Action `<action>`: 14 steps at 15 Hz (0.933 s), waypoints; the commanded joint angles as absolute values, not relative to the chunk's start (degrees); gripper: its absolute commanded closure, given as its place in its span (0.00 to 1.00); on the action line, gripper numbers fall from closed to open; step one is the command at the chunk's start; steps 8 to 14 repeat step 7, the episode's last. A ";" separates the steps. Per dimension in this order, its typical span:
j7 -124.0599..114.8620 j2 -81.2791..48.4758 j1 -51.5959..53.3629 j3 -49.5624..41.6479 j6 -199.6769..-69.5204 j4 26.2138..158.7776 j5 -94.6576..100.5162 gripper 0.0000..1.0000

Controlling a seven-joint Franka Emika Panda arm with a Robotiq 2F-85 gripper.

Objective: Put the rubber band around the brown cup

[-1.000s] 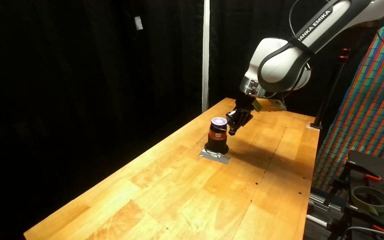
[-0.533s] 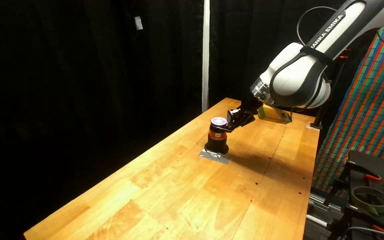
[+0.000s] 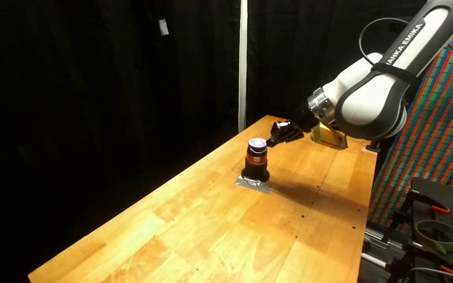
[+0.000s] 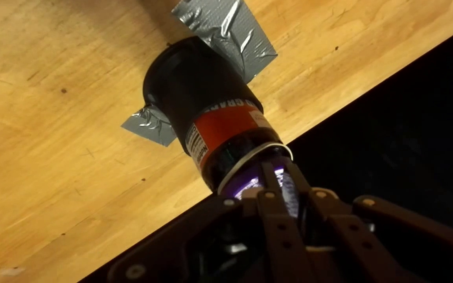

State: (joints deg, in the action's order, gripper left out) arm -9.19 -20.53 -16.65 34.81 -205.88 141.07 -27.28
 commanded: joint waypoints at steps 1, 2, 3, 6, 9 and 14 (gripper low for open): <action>-12.26 -22.73 -19.57 37.22 -216.21 144.05 -23.02 0.86; -12.77 -23.28 -19.81 37.14 -218.18 144.64 -22.15 0.86; -19.08 -20.98 -13.48 29.12 -215.89 145.85 -17.11 0.61; -22.66 -21.31 -10.35 24.47 -212.20 145.32 -13.08 0.71; -23.26 -21.40 -10.32 24.07 -212.00 145.57 -12.42 0.63; -23.26 -21.40 -10.32 24.07 -212.00 145.57 -12.42 0.63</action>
